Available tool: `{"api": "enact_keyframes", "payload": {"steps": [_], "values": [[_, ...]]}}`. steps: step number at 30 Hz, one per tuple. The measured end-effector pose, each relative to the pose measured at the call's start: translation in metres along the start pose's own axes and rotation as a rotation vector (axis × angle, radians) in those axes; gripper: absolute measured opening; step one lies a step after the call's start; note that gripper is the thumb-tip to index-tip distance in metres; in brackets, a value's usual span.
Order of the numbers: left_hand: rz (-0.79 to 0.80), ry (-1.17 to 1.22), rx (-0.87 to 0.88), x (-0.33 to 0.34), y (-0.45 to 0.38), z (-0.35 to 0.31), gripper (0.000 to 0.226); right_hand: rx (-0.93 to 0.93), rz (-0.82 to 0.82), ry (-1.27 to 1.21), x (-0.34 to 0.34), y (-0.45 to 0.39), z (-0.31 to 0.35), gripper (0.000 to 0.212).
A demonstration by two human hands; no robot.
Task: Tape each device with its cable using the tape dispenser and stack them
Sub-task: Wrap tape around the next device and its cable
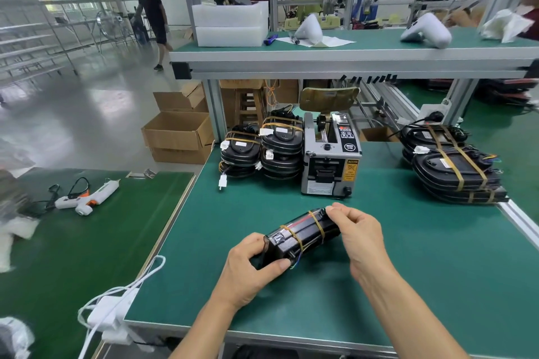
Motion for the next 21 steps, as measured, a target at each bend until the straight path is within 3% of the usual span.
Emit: {"api": "enact_keyframes", "payload": {"steps": [21], "values": [[0.004, 0.011, 0.020, 0.0011, -0.0008, 0.0005, 0.041, -0.079, 0.001, 0.043, -0.0010, 0.0010, -0.0018, 0.021]]}}
Point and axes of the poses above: each hand's wrist, its own y-axis away from the middle knuckle, its own x-axis out of the palm, z = x × y, the point moved 7 cm from there along -y, towards the middle knuckle, and after that the axes turned 3 degrees about -z, right-handed, at the moved point
